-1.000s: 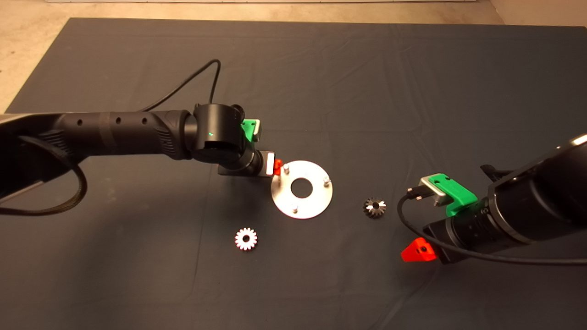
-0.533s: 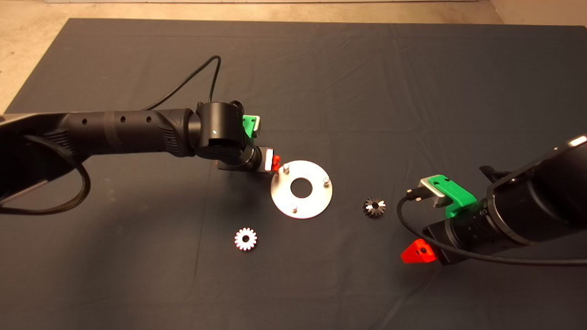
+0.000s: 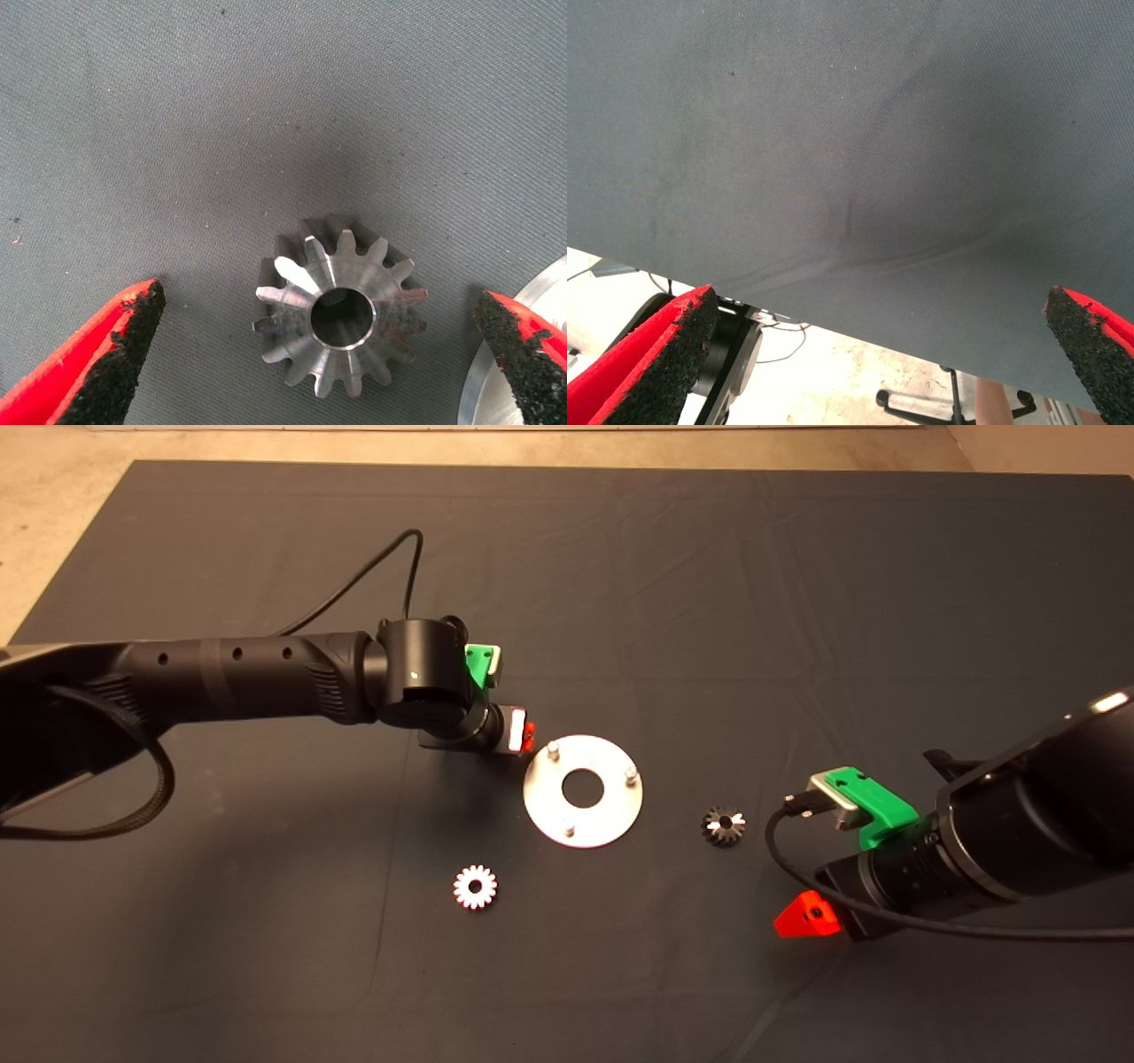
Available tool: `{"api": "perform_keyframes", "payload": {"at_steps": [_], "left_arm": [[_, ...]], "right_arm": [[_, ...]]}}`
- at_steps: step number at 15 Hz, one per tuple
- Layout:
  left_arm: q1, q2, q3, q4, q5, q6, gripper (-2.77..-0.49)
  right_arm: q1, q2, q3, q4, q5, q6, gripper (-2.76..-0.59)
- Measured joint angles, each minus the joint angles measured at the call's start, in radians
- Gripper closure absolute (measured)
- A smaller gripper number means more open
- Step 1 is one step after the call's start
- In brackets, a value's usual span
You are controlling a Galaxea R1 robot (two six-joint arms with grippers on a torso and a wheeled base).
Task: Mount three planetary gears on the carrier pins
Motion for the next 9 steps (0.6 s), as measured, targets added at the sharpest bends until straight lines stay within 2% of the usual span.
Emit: {"api": "perform_keyframes", "payload": {"at_steps": [4, 6, 8, 9], "left_arm": [[0.0, 0.0, -0.001, 0.0, -0.001, 0.0, -2.32], [0.0, 0.0, -0.011, 0.0, -0.011, 0.0, -2.22], [0.0, 0.0, -0.018, 0.0, -0.036, 0.0, -2.13], [0.0, 0.0, -0.021, 0.0, -0.04, 0.0, -2.08]], "right_arm": [[-0.001, 0.0, 0.0, 0.0, 0.0, 0.0, -2.75], [-0.003, 0.0, 0.0, 0.0, 0.0, 0.0, -2.75], [-0.003, 0.0, 0.0, 0.0, 0.0, 0.0, -2.75], [-0.003, 0.0, 0.0, 0.0, 0.0, 0.0, -2.75]]}}
